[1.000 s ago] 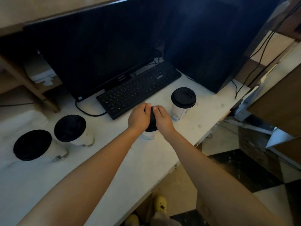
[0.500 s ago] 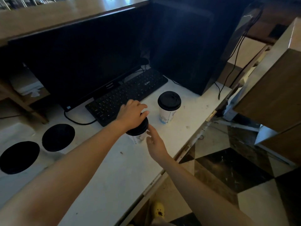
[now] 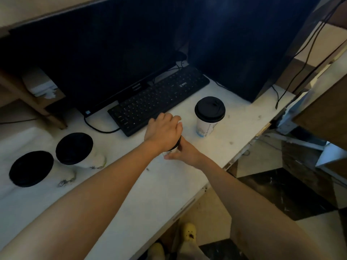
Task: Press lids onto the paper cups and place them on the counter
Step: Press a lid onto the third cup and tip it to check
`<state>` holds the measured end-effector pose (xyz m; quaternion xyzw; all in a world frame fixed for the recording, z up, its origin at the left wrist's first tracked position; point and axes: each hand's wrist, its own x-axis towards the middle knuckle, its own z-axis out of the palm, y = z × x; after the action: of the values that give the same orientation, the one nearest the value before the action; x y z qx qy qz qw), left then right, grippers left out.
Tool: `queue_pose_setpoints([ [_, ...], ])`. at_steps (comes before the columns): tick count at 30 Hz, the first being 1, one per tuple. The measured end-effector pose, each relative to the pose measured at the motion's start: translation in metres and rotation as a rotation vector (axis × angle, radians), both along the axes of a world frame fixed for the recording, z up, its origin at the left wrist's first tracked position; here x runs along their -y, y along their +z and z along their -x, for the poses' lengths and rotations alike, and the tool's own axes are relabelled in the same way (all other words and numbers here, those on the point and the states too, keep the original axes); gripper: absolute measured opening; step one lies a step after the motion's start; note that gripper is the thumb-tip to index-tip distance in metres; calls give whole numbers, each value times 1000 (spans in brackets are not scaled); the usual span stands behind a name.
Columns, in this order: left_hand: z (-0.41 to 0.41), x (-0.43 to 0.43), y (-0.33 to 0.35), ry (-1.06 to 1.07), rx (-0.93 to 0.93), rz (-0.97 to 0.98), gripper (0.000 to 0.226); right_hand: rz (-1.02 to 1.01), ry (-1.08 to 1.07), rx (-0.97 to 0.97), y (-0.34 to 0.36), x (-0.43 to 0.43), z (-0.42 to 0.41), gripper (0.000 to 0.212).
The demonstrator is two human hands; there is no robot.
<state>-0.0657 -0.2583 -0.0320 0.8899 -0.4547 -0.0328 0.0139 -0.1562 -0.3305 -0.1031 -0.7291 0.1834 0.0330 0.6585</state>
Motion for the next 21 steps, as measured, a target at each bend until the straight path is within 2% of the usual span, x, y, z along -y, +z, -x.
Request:
queue_pose_setpoints([
  [5,2,1,8,-13,-12,-27,49,-1,-70,68,1,-7,2,77],
  [8,9,-6,13,146,107,-53,55,32,-203,131,0,-18,2,83],
  [9,11,-8,13,227,62,-45,56,33,-261,149,0,-23,1,83],
  [11,12,-9,12,355,-152,38,54,15,-387,181,0,-39,0,77],
  [13,11,-10,10,398,-281,135,53,-22,-463,231,-7,-59,0,74],
  [15,5,-15,9,362,-234,186,53,-24,-454,229,-20,-73,5,75],
  [18,-4,-28,7,200,-201,209,50,85,-364,181,-17,-65,13,71],
  [21,-8,-32,11,-20,-208,109,49,122,-188,134,-12,-41,10,84],
])
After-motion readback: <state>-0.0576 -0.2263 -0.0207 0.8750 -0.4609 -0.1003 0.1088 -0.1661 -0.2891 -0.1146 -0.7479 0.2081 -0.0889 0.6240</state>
